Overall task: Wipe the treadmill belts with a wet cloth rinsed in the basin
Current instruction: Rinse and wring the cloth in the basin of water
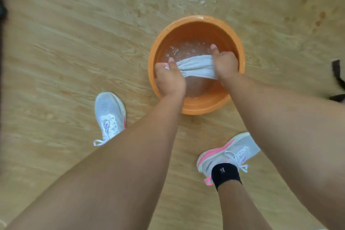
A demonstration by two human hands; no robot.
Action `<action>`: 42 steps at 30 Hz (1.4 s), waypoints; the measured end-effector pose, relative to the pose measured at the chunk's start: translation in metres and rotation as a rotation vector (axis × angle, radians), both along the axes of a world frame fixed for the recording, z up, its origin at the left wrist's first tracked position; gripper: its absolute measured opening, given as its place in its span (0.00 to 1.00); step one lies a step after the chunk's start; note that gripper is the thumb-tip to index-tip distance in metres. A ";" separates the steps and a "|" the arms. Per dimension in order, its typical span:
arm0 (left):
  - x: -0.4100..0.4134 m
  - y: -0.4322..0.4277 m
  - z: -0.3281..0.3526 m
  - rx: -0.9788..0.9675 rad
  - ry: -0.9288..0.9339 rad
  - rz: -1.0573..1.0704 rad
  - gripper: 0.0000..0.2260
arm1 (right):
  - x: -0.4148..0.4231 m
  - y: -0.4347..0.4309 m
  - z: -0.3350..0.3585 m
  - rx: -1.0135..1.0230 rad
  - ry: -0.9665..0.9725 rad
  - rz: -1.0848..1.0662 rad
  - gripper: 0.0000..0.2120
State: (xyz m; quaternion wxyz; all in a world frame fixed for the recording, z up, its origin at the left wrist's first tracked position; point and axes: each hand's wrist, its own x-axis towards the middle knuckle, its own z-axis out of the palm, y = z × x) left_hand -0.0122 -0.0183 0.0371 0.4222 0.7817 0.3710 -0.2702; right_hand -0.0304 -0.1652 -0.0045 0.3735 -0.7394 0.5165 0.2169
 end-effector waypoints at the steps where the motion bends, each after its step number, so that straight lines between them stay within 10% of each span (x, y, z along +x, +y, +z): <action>1: 0.002 0.008 0.002 0.040 -0.018 -0.081 0.15 | -0.006 0.003 0.008 0.047 -0.012 -0.042 0.28; 8: -0.026 0.006 0.051 -0.142 -0.085 -0.488 0.12 | -0.024 0.059 0.067 0.606 -0.181 -0.505 0.19; 13: -0.060 0.022 0.095 -0.323 -0.235 -0.926 0.27 | -0.026 0.068 0.082 0.637 -0.293 -0.928 0.16; 24: -0.016 0.034 0.066 -0.307 -0.275 -0.722 0.17 | -0.018 0.060 0.107 0.916 -0.304 -1.279 0.11; 29: -0.009 0.032 0.084 -0.142 -0.435 -0.823 0.19 | -0.014 0.075 0.108 0.674 -0.342 -1.165 0.11; 34: -0.020 0.049 0.091 -0.274 -0.095 -0.264 0.18 | 0.012 0.074 0.113 0.577 -0.190 -0.982 0.16; 42: -0.033 0.090 0.080 -0.093 0.072 -0.333 0.13 | 0.024 0.069 0.114 0.464 -0.047 -0.685 0.05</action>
